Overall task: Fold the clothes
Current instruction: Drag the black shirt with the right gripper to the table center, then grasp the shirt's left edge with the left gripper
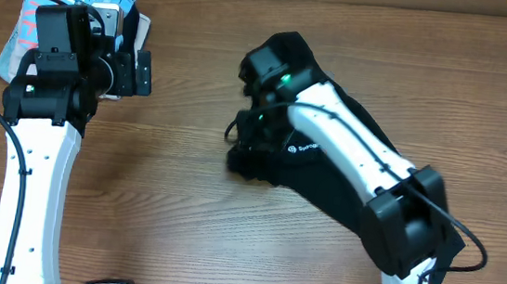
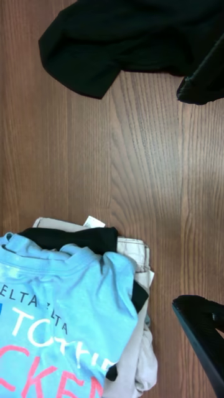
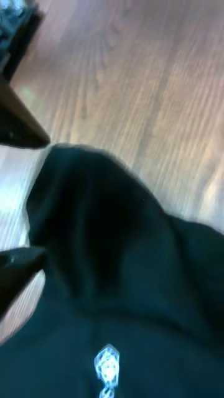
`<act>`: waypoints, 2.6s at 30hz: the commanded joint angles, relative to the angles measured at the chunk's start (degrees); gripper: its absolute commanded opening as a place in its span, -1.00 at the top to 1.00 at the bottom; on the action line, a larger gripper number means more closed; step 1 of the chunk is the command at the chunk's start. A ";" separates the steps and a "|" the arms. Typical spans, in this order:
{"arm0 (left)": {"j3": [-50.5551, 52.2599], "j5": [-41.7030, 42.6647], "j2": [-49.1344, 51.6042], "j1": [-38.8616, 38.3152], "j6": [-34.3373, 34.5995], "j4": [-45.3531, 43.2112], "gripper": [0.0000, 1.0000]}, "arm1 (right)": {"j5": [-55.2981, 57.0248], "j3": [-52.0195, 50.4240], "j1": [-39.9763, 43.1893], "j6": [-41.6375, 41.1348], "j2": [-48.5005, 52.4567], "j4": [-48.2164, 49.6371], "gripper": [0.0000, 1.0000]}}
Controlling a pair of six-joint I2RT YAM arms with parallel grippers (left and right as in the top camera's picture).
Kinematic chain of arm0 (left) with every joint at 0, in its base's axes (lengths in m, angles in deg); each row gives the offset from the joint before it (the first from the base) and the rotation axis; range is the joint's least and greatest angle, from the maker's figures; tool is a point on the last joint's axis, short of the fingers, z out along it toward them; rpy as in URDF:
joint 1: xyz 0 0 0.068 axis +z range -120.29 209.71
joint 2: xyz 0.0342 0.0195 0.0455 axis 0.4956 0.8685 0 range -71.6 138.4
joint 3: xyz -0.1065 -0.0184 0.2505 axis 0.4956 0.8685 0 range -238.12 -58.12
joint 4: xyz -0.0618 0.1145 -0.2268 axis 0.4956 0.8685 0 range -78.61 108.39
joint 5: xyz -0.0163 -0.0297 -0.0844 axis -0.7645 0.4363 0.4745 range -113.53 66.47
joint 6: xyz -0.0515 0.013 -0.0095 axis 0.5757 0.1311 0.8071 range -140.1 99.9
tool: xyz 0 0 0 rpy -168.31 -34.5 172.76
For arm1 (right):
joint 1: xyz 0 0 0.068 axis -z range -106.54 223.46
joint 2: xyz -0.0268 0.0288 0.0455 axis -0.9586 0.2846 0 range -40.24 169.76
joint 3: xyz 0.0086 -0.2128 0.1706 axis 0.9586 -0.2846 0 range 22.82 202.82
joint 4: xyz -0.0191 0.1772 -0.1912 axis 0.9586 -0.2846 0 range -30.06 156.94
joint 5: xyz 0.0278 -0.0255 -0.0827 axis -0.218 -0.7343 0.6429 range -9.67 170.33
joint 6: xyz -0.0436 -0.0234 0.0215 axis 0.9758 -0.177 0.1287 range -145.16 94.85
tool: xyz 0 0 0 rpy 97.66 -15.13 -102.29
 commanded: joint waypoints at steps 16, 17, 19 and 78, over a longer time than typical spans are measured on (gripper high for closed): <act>-1.18 3.08 0.31 -0.13 0.57 0.94 -0.97 | 5.99 -9.60 13.09 -4.09 -3.50 -0.46 -0.57; -1.18 3.08 0.31 -0.13 0.55 0.94 -0.96 | 5.97 -10.99 13.07 -5.20 -3.50 0.59 -0.52; -1.16 3.08 0.35 -0.13 0.57 0.98 -0.96 | 5.97 -13.86 12.85 -9.25 -3.50 3.10 -0.40; -1.16 6.84 5.31 -5.07 -4.00 1.18 -1.00 | 17.94 -3.67 40.57 -6.69 -9.55 33.92 -1.00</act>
